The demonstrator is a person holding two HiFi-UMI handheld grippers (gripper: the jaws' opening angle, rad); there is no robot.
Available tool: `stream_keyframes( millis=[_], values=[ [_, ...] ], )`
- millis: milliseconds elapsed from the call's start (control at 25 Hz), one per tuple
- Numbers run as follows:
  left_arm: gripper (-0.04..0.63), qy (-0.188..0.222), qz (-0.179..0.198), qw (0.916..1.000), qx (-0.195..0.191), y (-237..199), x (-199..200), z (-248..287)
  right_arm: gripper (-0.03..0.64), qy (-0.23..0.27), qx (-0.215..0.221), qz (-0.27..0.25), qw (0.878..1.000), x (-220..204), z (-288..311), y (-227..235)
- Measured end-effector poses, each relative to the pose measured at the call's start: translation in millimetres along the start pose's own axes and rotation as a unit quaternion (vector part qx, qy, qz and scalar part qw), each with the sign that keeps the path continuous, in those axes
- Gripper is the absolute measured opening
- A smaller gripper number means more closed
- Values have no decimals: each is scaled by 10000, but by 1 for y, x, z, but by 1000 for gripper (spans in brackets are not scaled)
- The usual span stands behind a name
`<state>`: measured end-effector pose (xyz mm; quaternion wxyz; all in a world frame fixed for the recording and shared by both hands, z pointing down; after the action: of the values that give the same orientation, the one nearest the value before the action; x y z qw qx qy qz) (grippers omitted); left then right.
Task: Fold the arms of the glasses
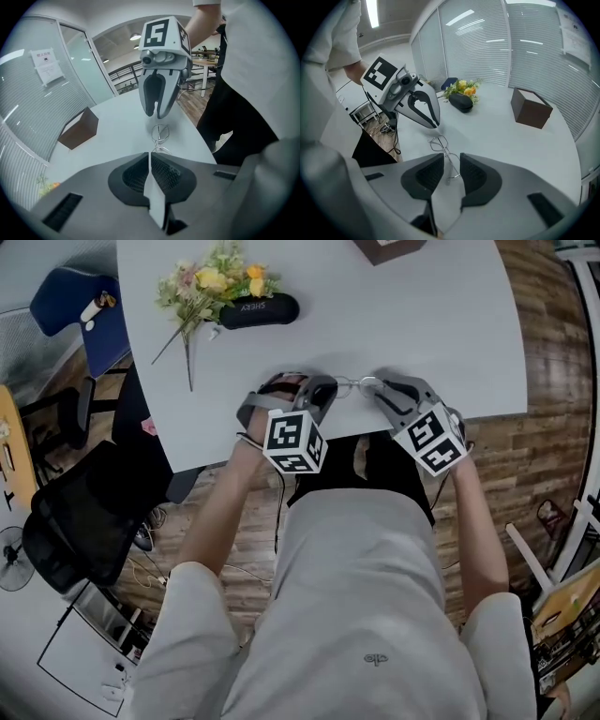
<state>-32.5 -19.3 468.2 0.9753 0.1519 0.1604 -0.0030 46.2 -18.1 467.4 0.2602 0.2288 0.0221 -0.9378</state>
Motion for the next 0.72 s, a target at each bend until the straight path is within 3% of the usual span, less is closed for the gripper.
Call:
stream_keyframes(
  millis=[360,720],
  values=[
    [25,-68,-813,9959,389,6,10,-38,80,571,-5,-27,9984,11,-39,-11],
    [25,246,-1879,9786,801,23,42,-79,46,1151,-106,-180,9931,14,-86,-32]
  ],
)
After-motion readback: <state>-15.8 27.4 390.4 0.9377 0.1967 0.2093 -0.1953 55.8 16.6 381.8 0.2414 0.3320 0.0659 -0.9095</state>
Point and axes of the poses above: the fingertips, and each gripper's own axes: z forward along the fingers, y to its right, x out of its top, the point moved 1 cm from there along -z, backward along the fingers, and after that the axes turned 12 degrees about -y, right-handed, at the moved point
